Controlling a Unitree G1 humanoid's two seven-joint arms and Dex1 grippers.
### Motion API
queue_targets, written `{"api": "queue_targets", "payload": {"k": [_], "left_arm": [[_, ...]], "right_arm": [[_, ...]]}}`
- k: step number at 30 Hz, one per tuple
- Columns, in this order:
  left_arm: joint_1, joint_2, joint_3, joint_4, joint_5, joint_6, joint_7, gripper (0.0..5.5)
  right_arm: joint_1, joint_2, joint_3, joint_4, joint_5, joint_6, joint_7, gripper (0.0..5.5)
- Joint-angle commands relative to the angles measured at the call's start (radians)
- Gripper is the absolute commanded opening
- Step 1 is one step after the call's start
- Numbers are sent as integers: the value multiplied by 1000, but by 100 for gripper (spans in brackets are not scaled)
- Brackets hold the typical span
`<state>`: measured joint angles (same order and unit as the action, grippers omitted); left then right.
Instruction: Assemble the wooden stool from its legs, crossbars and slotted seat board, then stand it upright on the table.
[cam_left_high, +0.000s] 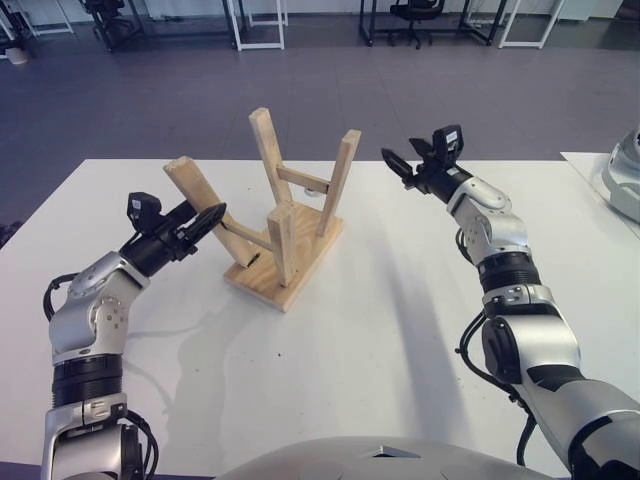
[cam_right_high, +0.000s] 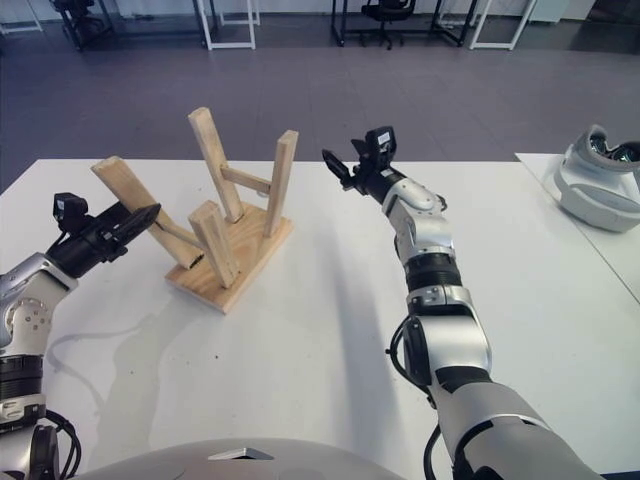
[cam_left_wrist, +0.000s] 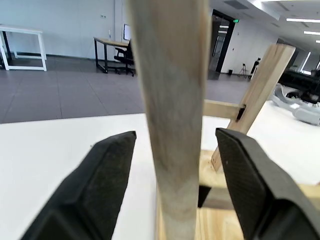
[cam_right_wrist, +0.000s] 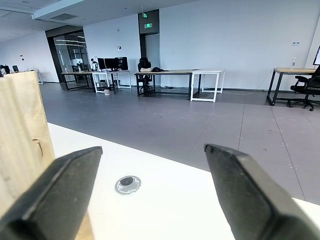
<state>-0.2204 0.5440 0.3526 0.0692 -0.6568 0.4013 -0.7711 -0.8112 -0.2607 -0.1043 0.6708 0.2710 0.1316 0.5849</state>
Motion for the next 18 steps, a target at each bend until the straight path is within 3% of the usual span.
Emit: {"api": "queue_targets", "payload": {"k": [1,9,18], "left_arm": [[-32,-10,40,-44,-64,25,7,236],[-61,10,-7,36,-44,50,-33,117],[-203,-8,-105,80,-130,120,-293,106]], "right_arm": [[14,6,4,-15,-10,6,-1,382],[-7,-43,-39,20,0,3,-15,382],[-28,-218,-118,122,-8,-39,49,382]]}}
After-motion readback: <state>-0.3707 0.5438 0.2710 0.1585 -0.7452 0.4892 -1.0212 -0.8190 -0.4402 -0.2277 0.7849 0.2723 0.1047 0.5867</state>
